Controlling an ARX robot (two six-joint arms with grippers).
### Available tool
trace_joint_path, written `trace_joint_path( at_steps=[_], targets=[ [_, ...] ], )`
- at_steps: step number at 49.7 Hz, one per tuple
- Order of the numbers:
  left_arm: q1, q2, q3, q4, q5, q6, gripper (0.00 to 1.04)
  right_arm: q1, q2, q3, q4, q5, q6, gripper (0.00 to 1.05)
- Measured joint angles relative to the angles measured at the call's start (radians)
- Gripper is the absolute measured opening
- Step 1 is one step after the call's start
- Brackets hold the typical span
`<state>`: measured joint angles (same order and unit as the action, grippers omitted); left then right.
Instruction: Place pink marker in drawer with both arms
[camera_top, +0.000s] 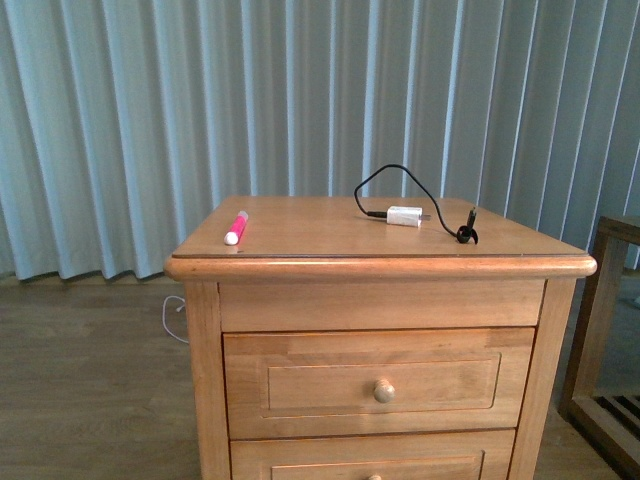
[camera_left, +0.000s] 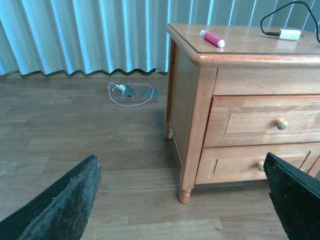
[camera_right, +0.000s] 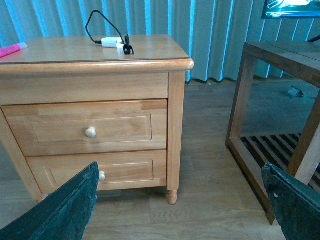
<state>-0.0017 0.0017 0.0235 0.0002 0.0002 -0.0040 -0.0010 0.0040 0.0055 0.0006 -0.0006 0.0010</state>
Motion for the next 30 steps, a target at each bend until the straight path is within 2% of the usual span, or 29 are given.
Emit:
trace_joint_path(
  at_steps=[30],
  targets=[
    [0.000,0.000,0.000,0.000,0.000,0.000,0.99,0.000,0.000,0.000,0.000,0.000,0.000,0.96]
  ],
)
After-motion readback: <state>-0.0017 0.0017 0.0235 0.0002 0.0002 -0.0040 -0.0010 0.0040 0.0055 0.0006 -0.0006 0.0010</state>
